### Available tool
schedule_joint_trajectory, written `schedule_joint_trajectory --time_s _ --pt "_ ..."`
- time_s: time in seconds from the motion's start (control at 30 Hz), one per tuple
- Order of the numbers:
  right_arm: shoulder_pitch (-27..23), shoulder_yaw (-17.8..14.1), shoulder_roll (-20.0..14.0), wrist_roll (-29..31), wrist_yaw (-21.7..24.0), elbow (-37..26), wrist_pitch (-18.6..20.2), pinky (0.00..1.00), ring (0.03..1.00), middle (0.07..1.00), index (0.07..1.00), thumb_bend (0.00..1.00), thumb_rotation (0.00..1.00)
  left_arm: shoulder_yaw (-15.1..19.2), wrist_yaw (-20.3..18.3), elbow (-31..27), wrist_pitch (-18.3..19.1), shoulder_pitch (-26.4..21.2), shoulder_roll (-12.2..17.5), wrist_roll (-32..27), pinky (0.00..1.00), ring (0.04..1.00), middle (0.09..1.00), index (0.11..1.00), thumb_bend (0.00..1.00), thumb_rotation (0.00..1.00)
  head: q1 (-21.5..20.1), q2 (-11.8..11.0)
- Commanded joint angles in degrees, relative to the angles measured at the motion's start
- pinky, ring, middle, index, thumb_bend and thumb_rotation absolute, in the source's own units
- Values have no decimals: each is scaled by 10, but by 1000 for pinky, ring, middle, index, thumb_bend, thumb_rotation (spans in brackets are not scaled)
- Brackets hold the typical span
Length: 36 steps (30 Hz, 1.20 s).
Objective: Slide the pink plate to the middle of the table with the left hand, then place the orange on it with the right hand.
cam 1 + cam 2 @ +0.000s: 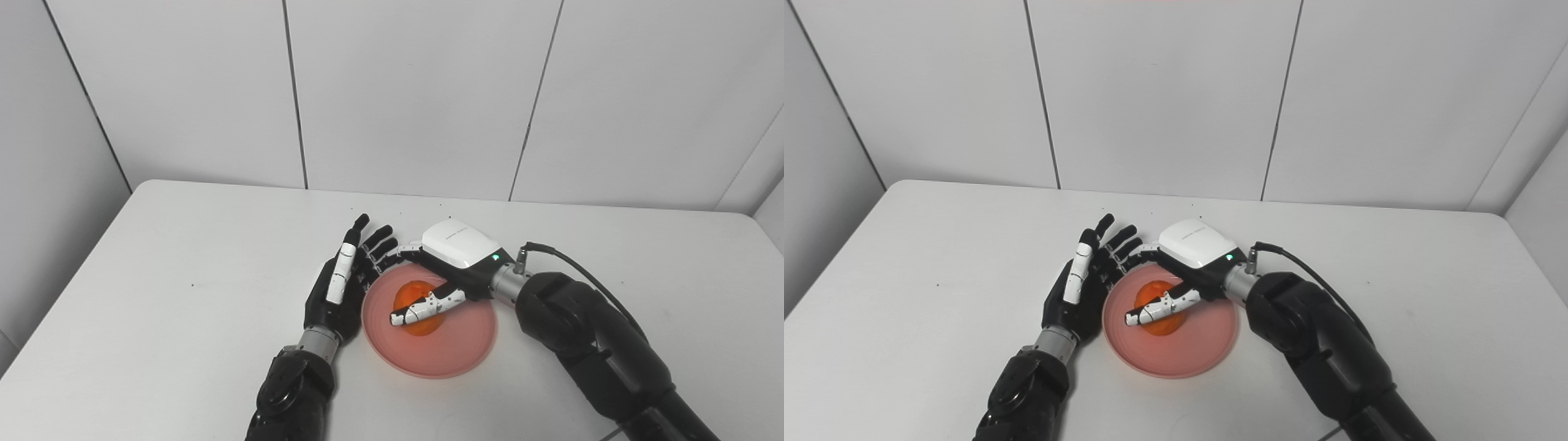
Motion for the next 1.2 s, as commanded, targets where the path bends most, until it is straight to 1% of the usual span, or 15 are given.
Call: schedule_joint_trajectory --time_s 0.0,0.13,0.27,0.47,0.5,0.53,0.63,0.67,0.7,0.8,0.93,1.0,1.03,1.1,1.17 --pt "-35 -19 -5 29 1 -37 -1 595 739 781 771 911 1000 5 -4 25 6 24 8 -3 858 851 837 975 816 694 -1 0" --pt "-46 -44 -4 62 2 -68 7 613 737 788 774 915 1000 10 -1 26 6 20 7 -6 870 835 799 954 816 668 -2 -2" --pt "-45 -74 -2 84 -4 -97 21 618 743 788 775 921 1000 11 -2 27 7 18 6 -8 879 845 807 949 817 668 1 -5" --pt "-1 -139 10 134 -31 -138 62 627 753 800 784 889 1000 16 7 20 2 16 4 -12 875 854 806 948 837 652 4 -5" --pt "16 -155 14 143 -48 -134 62 634 758 803 788 886 1000 20 17 19 -11 15 1 -6 871 854 806 948 838 649 4 -5" --pt "33 -170 20 157 -64 -128 64 655 751 795 783 897 1000 23 27 16 -24 14 -3 1 899 877 854 936 856 640 4 -4" --pt "77 -220 50 242 -100 -89 54 660 739 784 788 925 1000 23 53 13 -74 13 -5 38 946 912 900 929 855 654 2 -3" --pt "87 -233 61 272 -110 -72 43 652 728 783 800 872 1000 19 61 16 -98 11 -3 59 948 928 915 930 829 670 2 -3" --pt "97 -248 75 300 -122 -56 38 660 725 786 805 848 1000 16 71 19 -120 10 -2 79 932 932 922 927 817 677 2 -2" --pt "120 -286 116 366 -160 -17 30 751 776 803 801 914 1000 16 102 34 -180 1 -4 117 927 935 917 896 811 649 3 0" --pt "141 -317 152 418 -204 19 4 800 816 832 835 920 1000 14 149 54 -235 -14 -4 172 922 929 920 887 798 675 3 0" --pt "149 -329 166 435 -224 38 -13 833 834 843 853 875 1000 9 174 63 -251 -21 2 207 942 936 930 891 796 696 0 2" --pt "151 -333 171 441 -233 46 -19 846 839 843 853 858 1000 6 186 67 -258 -24 5 225 957 949 942 901 794 746 0 2" --pt "155 -343 183 465 -242 69 -31 875 857 853 861 846 1000 -4 219 74 -250 -31 15 278 959 959 949 906 792 814 -1 1" --pt "157 -349 189 487 -244 89 -42 894 875 866 874 849 1000 -11 240 72 -218 -34 20 308 960 959 946 907 788 852 -1 1"
